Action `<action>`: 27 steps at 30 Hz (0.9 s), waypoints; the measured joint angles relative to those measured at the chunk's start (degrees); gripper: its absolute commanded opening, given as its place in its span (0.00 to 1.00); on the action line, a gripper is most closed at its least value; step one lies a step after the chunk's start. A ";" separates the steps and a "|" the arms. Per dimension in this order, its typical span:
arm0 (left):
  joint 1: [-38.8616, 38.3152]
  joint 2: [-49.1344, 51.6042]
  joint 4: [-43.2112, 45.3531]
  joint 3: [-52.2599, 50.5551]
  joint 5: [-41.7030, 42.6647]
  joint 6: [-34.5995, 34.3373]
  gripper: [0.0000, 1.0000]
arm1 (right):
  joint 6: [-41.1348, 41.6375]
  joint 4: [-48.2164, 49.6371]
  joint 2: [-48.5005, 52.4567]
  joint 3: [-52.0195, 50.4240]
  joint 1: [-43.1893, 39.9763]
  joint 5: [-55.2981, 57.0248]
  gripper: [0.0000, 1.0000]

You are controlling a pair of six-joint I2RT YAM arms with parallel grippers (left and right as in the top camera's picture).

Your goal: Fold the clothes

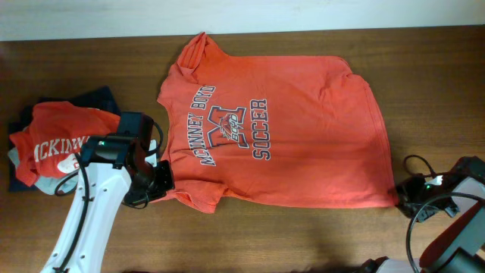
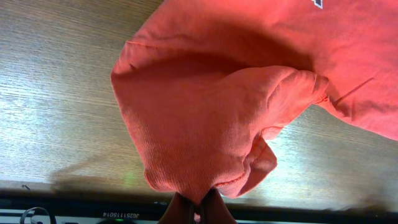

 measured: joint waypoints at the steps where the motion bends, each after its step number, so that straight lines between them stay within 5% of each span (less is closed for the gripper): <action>1: 0.00 0.00 0.04 0.00 -0.04 0.00 0.00 | -0.28 -0.48 0.28 -0.07 0.00 -0.68 0.21; 8: 0.00 0.00 -0.33 0.09 -0.17 0.02 0.00 | -1.25 -11.15 -0.44 1.05 0.00 -1.40 0.04; 16: 0.00 0.04 -8.37 10.34 -3.91 0.22 0.00 | -3.17 -29.03 -11.43 16.57 0.09 2.97 0.04; 27: 0.00 1.90 6.10 16.09 -7.91 7.02 0.00 | -3.21 -18.73 -8.90 18.84 8.26 2.12 0.05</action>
